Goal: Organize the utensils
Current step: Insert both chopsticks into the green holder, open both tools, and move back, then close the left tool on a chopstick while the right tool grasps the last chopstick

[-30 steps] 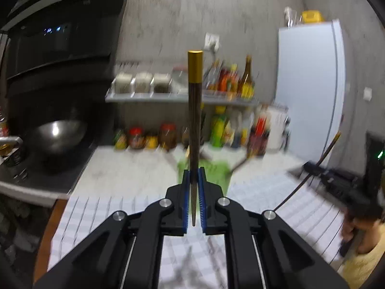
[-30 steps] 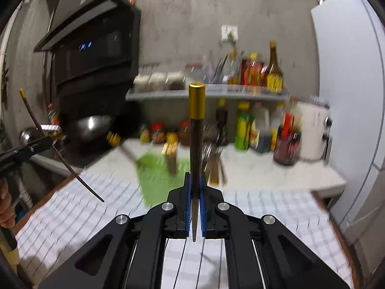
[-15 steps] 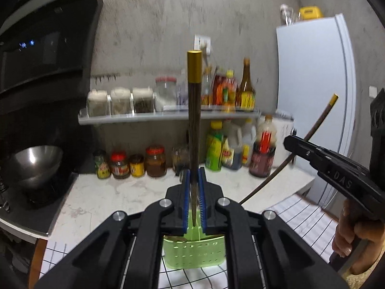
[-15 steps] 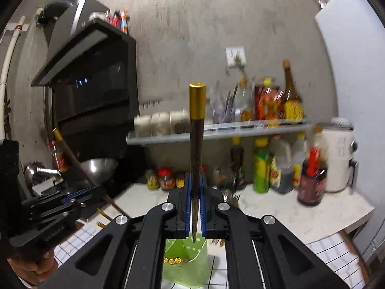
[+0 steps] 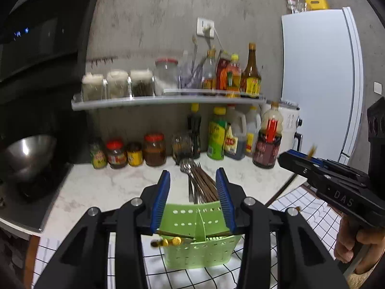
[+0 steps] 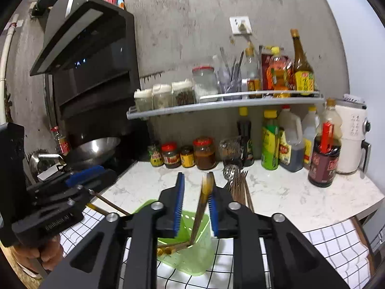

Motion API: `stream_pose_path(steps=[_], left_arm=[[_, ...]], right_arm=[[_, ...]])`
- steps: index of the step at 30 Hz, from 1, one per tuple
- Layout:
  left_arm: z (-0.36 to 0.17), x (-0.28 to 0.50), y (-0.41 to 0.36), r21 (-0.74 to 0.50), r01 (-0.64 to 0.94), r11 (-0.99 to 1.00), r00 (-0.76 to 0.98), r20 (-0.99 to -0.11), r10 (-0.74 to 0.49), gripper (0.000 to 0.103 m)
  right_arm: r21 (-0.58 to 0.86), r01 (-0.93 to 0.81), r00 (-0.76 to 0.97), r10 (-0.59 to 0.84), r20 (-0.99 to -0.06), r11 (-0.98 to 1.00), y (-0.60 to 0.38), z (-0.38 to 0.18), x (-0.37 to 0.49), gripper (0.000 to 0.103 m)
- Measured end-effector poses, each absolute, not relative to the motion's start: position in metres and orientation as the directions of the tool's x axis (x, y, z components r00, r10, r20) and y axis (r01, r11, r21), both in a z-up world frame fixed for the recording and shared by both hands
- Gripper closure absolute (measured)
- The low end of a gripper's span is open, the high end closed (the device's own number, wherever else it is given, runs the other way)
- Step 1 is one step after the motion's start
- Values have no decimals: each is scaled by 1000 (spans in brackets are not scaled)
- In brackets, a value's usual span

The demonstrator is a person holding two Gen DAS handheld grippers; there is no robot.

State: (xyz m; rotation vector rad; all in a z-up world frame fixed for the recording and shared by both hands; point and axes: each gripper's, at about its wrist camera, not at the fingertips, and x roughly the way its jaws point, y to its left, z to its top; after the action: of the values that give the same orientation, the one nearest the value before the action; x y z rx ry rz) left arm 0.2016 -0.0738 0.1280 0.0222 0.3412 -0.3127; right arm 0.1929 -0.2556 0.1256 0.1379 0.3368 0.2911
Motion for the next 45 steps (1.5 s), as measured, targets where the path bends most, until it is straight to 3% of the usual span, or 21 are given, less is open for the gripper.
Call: stream_pose_path(steps=[5, 11, 20, 29, 36, 45], left_arm=[[142, 161, -61, -14, 275, 961, 912, -313, -266, 59], [118, 106, -43, 30, 220, 975, 906, -378, -192, 56], [16, 25, -12, 11, 179, 984, 795, -591, -138, 56], [-40, -16, -3, -3, 152, 988, 696, -710, -109, 56], [-63, -17, -3, -34, 171, 985, 639, -757, -137, 56], [-59, -17, -24, -197, 367, 909, 569, -726, -387, 56]], right_arm=[[152, -245, 920, 279, -274, 958, -266, 141, 145, 74], [117, -236, 916, 261, -303, 965, -265, 130, 82, 72], [105, -255, 822, 273, -500, 961, -239, 39, 6, 71], [118, -282, 695, 288, -659, 952, -200, -34, -36, 71], [151, -306, 634, 320, -704, 940, -169, -54, -42, 73], [94, -340, 618, 298, -727, 936, -150, -64, -29, 77]])
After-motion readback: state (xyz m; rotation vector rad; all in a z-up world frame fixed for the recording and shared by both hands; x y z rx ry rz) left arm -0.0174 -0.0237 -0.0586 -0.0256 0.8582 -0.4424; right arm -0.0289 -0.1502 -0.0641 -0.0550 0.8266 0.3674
